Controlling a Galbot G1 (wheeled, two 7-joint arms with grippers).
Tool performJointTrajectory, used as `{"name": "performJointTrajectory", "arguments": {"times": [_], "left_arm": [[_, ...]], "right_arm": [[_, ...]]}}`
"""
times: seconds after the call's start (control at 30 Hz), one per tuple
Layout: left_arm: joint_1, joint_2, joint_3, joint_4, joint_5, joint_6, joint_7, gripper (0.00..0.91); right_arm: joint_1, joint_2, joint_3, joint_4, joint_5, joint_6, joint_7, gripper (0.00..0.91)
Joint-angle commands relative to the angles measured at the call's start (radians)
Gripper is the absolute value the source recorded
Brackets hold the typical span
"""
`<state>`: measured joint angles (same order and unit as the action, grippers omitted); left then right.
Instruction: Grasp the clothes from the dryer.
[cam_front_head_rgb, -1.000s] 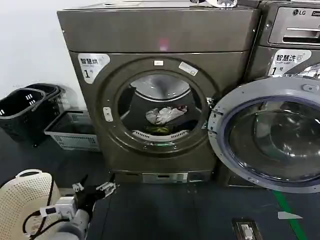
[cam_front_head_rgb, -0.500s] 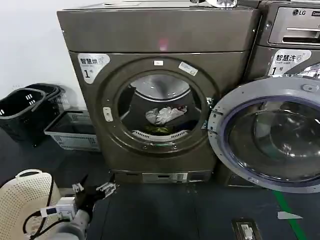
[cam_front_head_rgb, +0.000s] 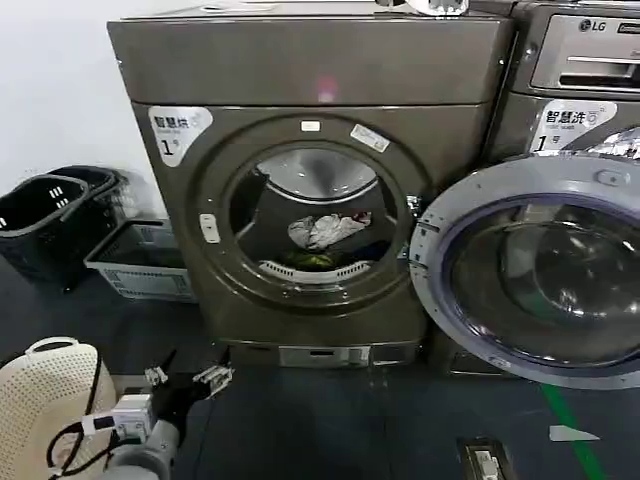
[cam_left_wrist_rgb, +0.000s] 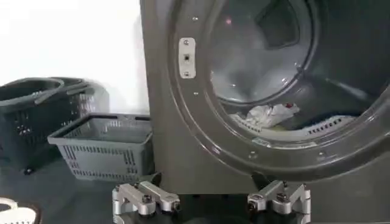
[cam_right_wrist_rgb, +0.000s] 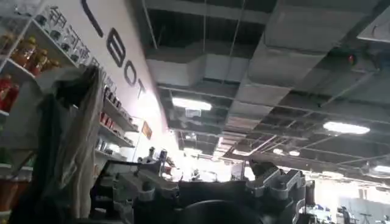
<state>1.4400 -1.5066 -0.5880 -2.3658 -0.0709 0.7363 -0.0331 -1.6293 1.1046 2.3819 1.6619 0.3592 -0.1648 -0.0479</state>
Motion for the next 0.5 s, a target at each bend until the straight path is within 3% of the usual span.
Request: {"name": "performJointTrajectory", "arguments": {"times": [0.03, 0.5], "left_arm": [[-0.001, -0.001, 0.003, 0.003, 0.001, 0.049, -0.002, 0.907], [-0.006, 0.004, 0.008, 0.005, -0.015, 0.049, -0.031, 0.907]], "right_arm": [[0.0, -0.002, 0.001, -0.001, 0.001, 0.002, 0.002, 0.907], [-0.003, 0.002, 0.003, 0.003, 0.001, 0.001, 0.001, 0.907]]}}
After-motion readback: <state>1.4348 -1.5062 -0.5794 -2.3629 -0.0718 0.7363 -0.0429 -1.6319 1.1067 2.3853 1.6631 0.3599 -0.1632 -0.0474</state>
